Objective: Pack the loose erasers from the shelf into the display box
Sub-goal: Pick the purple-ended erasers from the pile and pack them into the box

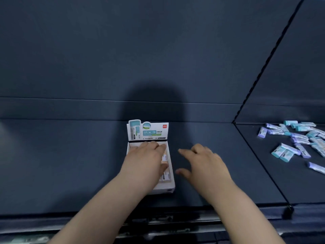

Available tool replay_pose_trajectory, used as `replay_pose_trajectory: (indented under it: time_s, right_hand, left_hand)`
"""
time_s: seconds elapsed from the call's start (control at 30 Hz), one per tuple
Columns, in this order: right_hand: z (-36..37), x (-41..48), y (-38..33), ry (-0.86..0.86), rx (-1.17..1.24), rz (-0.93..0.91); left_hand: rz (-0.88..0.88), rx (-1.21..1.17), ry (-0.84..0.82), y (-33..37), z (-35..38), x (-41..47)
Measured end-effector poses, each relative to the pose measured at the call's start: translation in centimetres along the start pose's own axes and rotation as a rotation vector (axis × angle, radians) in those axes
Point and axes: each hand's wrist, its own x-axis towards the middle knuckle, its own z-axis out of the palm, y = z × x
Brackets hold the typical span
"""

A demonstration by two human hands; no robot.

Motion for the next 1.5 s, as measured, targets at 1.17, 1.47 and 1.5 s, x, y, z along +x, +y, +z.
replay_pose_trajectory:
  time_s: [1.17,1.47,1.5]
  right_hand:
    - [-5.8,-12.4,33.0,-0.017,0.105,0.361]
    - [-5.1,-10.2,39.5,0.049,0.170,0.494]
    - [-5.2,-9.6,40.7,0.065,0.167,0.502]
  left_hand:
    - [0.134,-0.034,0.044,29.5,7.0,7.5]
    - [0.164,-0.008,0.002,32.0,8.5,11.9]
    - [0.158,-0.001,0.006,32.5,8.7,12.5]
